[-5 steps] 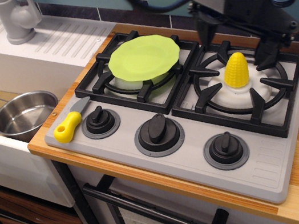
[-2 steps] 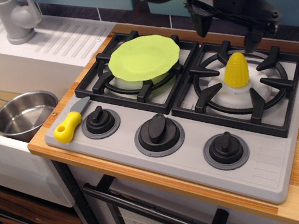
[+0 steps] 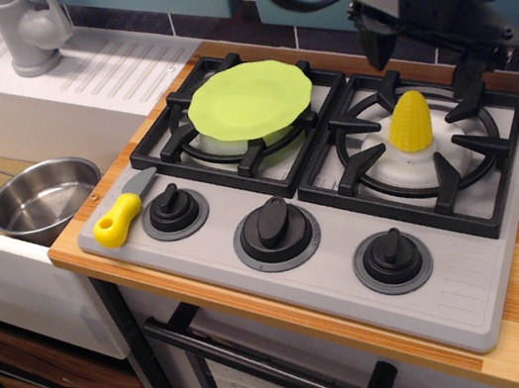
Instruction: End effector reaching corn
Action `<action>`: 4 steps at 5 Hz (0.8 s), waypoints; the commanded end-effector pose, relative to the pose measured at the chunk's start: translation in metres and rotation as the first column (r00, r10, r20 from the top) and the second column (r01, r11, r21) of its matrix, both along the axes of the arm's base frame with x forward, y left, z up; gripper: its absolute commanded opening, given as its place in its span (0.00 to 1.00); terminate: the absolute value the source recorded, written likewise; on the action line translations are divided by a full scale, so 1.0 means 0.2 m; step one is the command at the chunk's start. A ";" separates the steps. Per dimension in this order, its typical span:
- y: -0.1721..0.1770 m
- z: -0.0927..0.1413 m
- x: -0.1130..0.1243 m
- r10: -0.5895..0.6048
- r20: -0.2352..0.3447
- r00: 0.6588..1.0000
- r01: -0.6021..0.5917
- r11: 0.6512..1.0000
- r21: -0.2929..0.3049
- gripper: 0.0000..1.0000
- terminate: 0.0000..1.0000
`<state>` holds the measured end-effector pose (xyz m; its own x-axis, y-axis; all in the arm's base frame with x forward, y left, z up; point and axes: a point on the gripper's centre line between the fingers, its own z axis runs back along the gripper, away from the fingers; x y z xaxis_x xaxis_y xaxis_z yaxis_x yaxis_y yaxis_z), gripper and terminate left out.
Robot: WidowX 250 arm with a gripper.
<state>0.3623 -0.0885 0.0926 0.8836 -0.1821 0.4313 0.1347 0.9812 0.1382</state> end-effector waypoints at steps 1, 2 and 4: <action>-0.01 -0.03 0.00 -0.023 0.070 0.997 0.023 1.000 -0.006 1.00 0.00; -0.02 -0.04 -0.01 -0.019 0.074 0.997 0.020 1.000 -0.002 1.00 0.00; -0.01 -0.09 0.02 -0.029 0.097 0.995 0.030 1.000 -0.003 1.00 0.00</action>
<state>0.3605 -0.0899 0.0591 0.8496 -0.2150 0.4816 0.1609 0.9753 0.1515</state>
